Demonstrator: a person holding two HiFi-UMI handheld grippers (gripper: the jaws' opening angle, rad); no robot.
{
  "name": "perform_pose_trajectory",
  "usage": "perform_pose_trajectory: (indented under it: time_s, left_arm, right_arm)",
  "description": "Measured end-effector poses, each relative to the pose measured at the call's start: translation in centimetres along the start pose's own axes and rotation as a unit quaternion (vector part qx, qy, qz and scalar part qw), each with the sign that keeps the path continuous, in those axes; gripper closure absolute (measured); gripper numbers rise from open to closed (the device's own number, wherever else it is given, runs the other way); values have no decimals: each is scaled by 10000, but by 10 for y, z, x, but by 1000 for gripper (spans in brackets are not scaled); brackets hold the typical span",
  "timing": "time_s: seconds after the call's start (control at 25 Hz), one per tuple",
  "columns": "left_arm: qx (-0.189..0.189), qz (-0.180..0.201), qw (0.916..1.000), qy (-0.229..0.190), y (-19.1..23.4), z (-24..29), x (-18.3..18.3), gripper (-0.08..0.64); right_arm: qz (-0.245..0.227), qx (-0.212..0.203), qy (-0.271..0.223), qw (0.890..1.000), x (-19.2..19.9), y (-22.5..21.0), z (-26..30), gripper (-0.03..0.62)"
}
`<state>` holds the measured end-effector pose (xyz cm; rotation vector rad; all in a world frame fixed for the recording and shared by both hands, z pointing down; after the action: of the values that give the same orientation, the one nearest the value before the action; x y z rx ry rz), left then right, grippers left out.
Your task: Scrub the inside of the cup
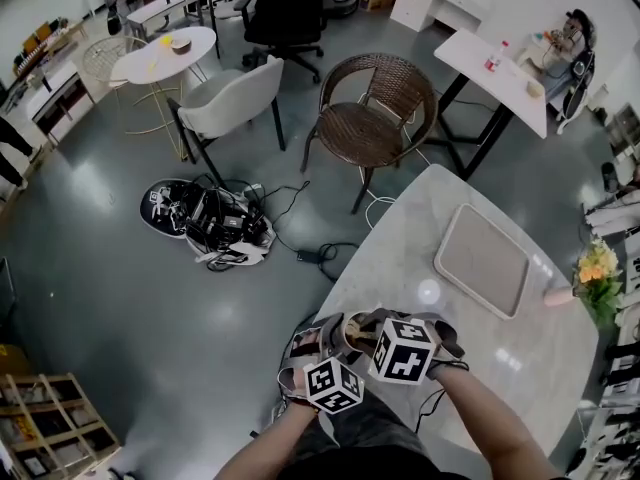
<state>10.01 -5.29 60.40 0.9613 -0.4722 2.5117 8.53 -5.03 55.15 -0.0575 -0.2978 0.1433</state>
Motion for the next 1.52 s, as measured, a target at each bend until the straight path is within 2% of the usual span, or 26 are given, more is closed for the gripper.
perform_pose_trajectory:
  time_s: [0.2, 0.36, 0.52, 0.64, 0.8, 0.88, 0.92, 1.0, 1.12, 1.32, 1.44, 1.52]
  left_arm:
    - [477, 325, 9982, -169, 3, -1, 2, 150]
    - [983, 756, 9919, -268, 6, -2, 3, 152]
    - [1513, 1257, 9798, -356, 8, -1, 2, 155]
    - [1893, 1549, 9688, -410, 10, -2, 1, 156]
    - [2262, 1808, 9562, -426, 12, -3, 4, 161]
    - [2372, 1926, 9513, -412, 12, -5, 3, 163]
    - [2411, 1980, 9493, -402, 12, -5, 2, 163]
    - [2466, 2064, 9461, -380, 12, -5, 2, 164]
    - [2517, 2128, 9435, -348, 13, -3, 4, 166]
    - [2679, 2142, 9389, -293, 13, -3, 6, 166]
    - [2817, 2310, 9311, -208, 12, -3, 6, 173]
    - [2848, 2390, 9282, -149, 14, -3, 6, 175]
  right_arm:
    - [-1098, 85, -130, 9938, -4, 7, -13, 532]
    - [-1836, 107, -155, 9828, -5, 13, -25, 532]
    - [-2088, 7, -145, 9778, -5, 13, -36, 532]
    - [-2268, 149, -33, 9738, -6, 4, -34, 532]
    - [-2992, 355, 442, 9525, -3, -1, -11, 532]
    - [-3184, 434, 698, 9444, -1, -5, 1, 532]
    - [-3167, 438, 784, 9442, 0, -7, 5, 532]
    - [-2920, 345, 856, 9519, 0, -10, 10, 532]
    - [-2311, -37, 795, 9697, -2, -8, 16, 532]
    - [-1235, -603, 659, 9883, -7, -2, 13, 532]
    - [-473, -944, 445, 9934, -6, 1, 1, 532]
    - [-56, -1005, 219, 9947, -7, -1, -10, 532]
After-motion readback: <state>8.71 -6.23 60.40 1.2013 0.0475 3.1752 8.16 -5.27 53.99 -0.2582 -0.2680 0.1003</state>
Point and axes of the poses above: the fingertips, and each gripper's own axes: z forward along the fingers, y to its left, x out of its underside, the point moved 1 cm from there along -z, backward along the fingers
